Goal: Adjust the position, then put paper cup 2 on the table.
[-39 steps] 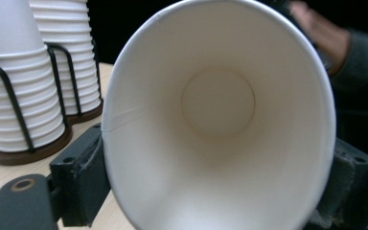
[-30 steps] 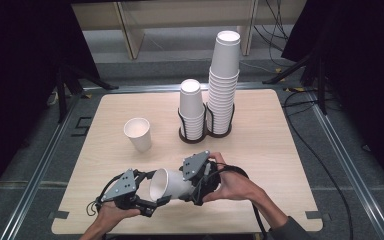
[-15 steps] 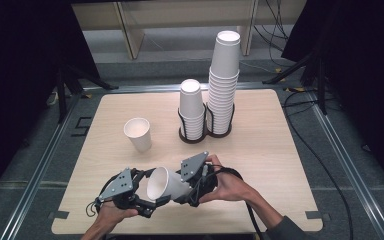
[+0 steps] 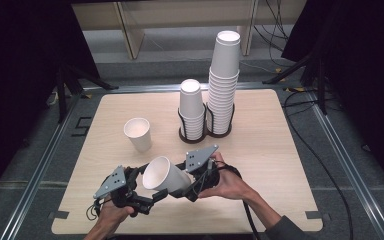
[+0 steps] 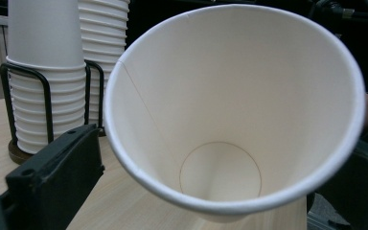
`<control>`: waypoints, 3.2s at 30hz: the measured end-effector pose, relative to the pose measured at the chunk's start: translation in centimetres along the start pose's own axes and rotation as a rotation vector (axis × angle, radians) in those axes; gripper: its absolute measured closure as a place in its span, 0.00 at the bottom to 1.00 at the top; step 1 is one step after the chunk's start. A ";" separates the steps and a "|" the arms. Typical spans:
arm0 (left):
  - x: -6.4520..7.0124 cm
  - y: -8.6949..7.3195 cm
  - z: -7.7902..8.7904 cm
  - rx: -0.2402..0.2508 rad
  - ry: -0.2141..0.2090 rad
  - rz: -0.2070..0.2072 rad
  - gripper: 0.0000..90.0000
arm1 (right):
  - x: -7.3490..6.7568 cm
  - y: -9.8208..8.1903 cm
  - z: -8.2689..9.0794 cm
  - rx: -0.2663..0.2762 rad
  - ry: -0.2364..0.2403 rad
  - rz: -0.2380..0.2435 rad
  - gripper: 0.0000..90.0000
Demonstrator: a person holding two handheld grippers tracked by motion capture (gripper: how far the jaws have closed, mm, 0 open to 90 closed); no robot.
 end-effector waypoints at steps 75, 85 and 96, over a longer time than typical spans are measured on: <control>-13.1 -1.8 5.3 -0.178 0.595 -0.058 0.18 | 4.3 -9.8 5.3 -0.109 -0.377 -0.310 0.21; -14.4 -2.0 6.4 -0.184 0.646 -0.048 0.18 | 4.1 -10.3 5.4 -0.129 -0.387 -0.307 0.21; -16.0 -1.9 7.8 -0.181 0.705 -0.029 0.18 | 4.4 -10.8 6.1 -0.119 -0.419 -0.320 0.20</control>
Point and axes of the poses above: each handheld gripper's, and its own axes: z roughly backward along the jaws, y roughly out of its top, x roughly to its right, the point moved 10 cm from there along -z, roughly forward along the jaws, and after that the axes turned 2 degrees about -x, right-handed, at the moved point
